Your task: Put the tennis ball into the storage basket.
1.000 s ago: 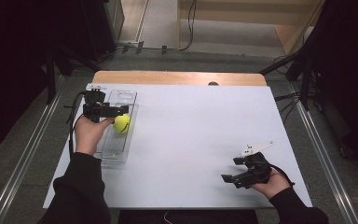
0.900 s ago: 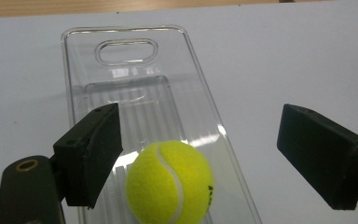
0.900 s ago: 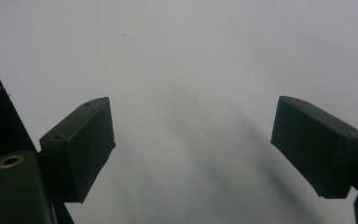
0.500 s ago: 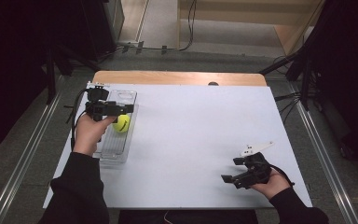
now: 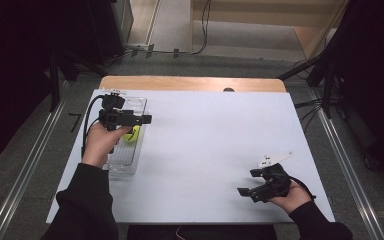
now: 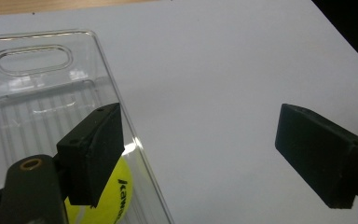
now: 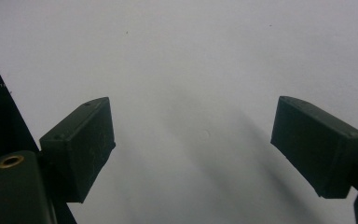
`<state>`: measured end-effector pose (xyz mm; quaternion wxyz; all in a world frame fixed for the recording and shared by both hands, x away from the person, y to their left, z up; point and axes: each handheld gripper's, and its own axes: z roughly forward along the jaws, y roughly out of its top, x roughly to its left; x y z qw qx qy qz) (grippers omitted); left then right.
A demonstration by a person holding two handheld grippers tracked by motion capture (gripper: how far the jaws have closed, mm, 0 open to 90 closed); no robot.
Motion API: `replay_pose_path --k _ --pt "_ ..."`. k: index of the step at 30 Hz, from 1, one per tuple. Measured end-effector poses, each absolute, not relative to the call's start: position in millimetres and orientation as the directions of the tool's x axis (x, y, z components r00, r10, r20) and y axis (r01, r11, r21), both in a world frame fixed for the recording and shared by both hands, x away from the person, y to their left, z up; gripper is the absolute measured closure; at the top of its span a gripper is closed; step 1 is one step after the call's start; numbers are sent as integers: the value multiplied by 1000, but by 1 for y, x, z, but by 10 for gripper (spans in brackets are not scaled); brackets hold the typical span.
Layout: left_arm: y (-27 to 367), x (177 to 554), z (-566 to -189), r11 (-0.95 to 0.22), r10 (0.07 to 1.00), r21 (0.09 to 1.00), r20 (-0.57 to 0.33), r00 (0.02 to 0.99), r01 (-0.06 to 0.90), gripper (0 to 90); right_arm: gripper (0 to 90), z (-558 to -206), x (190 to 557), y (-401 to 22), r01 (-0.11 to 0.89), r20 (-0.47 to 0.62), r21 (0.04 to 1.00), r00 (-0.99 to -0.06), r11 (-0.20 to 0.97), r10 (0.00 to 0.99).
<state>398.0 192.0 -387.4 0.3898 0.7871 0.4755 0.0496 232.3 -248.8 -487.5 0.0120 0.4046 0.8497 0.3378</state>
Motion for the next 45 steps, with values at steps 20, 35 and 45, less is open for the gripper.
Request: replay_pose_path --k 20,35,45 --pt "161 387 -387 -325 712 649 -311 629 688 162 114 -487 232 -249 678 251 586 -673 445 695" --pt "148 377 -391 -345 669 656 -330 666 672 178 114 -487 232 -249 679 253 586 -672 443 695" --pt "144 370 -398 -359 655 649 -337 677 670 178 114 -487 232 -250 679 254 587 -672 442 696"
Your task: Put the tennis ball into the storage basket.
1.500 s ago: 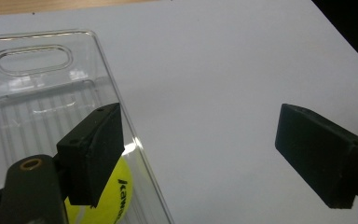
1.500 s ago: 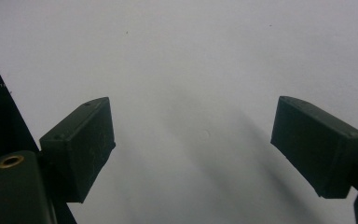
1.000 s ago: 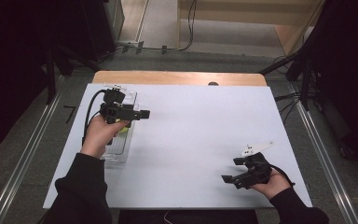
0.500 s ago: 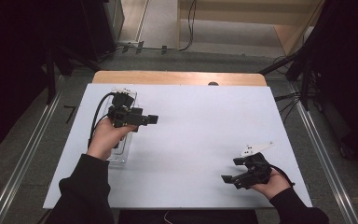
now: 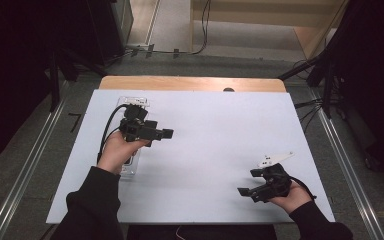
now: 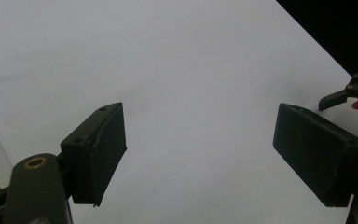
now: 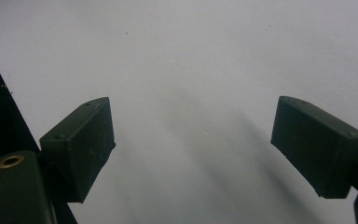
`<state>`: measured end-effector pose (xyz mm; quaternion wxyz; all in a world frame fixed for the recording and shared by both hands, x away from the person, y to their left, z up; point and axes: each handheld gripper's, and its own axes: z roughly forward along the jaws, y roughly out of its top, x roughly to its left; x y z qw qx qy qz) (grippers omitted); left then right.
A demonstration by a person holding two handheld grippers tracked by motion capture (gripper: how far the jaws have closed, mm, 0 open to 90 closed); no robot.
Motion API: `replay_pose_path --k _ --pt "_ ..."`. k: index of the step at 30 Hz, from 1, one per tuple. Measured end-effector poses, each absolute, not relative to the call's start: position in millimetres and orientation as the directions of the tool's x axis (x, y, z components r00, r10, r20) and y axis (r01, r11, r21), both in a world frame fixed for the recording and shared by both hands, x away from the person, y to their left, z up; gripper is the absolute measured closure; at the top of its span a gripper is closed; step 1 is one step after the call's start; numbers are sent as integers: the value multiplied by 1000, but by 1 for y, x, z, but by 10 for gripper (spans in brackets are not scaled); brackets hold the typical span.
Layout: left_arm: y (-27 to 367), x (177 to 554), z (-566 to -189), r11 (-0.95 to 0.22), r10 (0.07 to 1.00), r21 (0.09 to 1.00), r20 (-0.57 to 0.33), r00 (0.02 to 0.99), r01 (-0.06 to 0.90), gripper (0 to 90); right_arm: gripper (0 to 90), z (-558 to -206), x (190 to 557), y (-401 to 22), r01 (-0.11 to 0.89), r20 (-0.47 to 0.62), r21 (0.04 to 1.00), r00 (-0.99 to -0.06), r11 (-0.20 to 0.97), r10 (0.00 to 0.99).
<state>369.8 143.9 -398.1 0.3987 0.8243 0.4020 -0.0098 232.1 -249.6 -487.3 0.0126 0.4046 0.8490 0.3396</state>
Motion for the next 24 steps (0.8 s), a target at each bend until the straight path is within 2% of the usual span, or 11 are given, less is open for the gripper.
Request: replay_pose_path --k 10,24 --pt "142 358 -410 -365 636 645 -354 686 671 178 114 -487 232 -249 679 254 586 -672 442 695" --pt "140 339 -418 -408 600 669 -316 735 621 178 114 -487 232 -249 681 254 584 -671 442 697"
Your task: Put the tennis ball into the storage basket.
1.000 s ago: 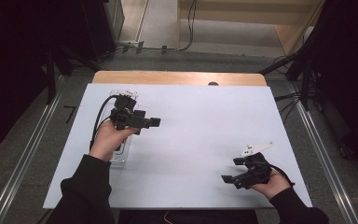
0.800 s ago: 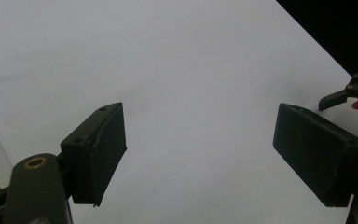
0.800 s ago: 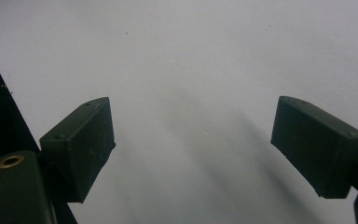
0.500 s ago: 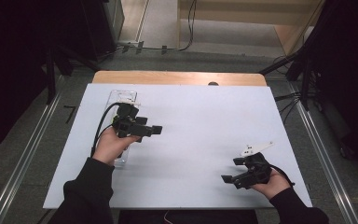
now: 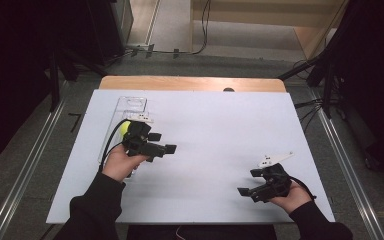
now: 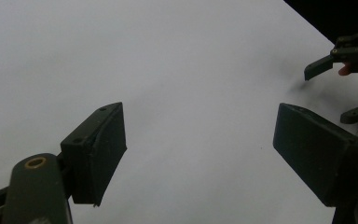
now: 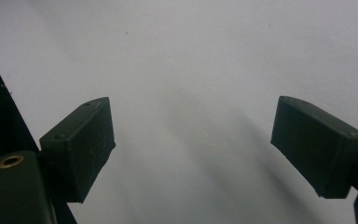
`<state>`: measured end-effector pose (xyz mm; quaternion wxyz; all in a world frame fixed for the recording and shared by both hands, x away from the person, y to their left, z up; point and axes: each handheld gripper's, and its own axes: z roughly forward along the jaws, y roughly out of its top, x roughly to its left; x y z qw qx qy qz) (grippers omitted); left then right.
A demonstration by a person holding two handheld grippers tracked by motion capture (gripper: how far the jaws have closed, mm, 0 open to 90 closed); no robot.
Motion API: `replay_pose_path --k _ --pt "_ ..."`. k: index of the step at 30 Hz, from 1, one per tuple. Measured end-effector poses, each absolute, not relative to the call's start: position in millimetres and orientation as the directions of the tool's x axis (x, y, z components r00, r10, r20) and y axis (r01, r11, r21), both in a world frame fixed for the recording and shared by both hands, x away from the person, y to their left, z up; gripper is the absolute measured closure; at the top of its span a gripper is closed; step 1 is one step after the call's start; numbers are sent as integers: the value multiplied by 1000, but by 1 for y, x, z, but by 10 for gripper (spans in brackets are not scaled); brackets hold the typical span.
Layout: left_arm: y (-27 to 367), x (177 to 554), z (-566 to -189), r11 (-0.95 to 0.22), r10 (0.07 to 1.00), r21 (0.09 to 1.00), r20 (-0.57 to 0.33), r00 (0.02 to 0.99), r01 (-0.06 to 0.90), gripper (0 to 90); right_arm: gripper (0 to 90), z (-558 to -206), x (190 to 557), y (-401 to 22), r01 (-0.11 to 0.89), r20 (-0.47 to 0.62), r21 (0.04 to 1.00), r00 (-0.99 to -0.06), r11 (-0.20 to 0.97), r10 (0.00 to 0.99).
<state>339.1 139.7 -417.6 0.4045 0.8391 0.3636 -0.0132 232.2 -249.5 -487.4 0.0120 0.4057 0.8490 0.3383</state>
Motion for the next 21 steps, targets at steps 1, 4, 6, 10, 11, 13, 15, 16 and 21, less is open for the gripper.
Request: replay_pose_path --k 1,4,6,10,11,13,15,16,21 --pt "140 338 -418 -414 598 668 -312 738 618 178 114 -487 232 -249 681 255 585 -670 441 697" --pt "140 335 -419 -417 599 668 -308 740 616 178 114 -487 232 -249 680 254 585 -671 442 697" --pt "140 333 -420 -423 597 669 -302 743 611 178 114 -487 232 -249 681 254 585 -670 441 698" --pt "142 328 -422 -422 600 679 -289 746 602 178 114 -487 232 -250 681 253 584 -670 442 698" --pt "143 327 -423 -424 598 678 -288 748 600 178 114 -487 232 -250 680 252 585 -670 442 698" --pt "143 325 -424 -423 596 677 -292 748 602 178 114 -487 232 -250 680 251 585 -670 442 699" --pt "143 322 -425 -424 595 677 -292 748 602 178 114 -487 232 -250 679 250 586 -671 443 698" --pt "143 321 -425 -427 593 676 -291 750 600 178 114 -487 232 -250 679 250 585 -671 443 698" --pt "144 315 -428 -440 586 672 -287 758 595 178 114 -487 232 -250 680 251 585 -669 441 700"
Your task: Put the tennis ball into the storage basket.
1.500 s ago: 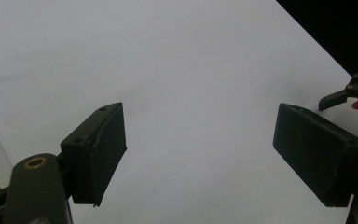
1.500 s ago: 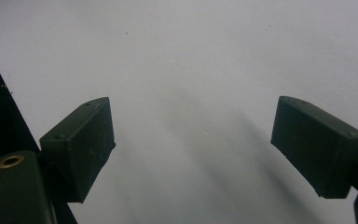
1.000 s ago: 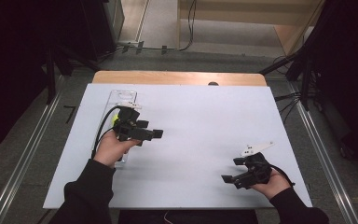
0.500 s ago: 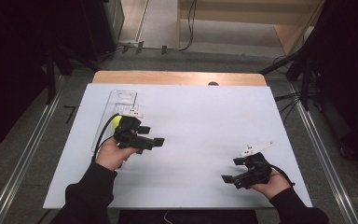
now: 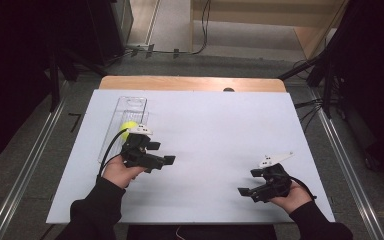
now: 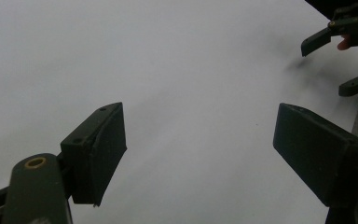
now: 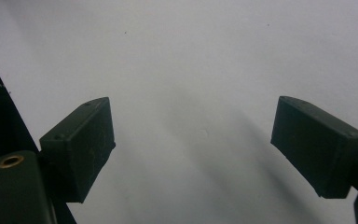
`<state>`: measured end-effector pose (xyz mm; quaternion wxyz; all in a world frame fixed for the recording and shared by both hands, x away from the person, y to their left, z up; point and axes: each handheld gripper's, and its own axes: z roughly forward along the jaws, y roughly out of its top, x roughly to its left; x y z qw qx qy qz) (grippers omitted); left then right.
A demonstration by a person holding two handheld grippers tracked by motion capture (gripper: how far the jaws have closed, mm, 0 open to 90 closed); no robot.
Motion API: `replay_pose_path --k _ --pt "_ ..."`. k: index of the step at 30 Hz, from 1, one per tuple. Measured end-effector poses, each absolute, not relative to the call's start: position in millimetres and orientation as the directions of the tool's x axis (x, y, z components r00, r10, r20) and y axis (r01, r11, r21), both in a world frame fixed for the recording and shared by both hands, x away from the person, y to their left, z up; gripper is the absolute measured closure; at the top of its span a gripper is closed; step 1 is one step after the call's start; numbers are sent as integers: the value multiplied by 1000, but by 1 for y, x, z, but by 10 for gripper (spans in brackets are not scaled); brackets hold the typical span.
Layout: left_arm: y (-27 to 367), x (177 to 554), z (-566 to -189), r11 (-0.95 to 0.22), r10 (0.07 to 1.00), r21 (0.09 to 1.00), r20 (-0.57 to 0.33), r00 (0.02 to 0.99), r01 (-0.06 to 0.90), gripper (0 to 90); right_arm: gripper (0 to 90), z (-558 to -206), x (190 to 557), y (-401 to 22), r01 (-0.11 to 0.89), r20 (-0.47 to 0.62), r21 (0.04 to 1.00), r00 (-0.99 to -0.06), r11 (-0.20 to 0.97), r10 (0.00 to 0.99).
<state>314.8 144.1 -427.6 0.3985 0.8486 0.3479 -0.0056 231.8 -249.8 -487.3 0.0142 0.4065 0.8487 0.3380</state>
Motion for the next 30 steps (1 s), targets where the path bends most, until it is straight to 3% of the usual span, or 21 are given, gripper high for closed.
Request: replay_pose_path --k 30 --pt "153 277 -452 -540 533 652 -224 816 532 178 114 -487 232 -251 682 249 586 -666 438 703"
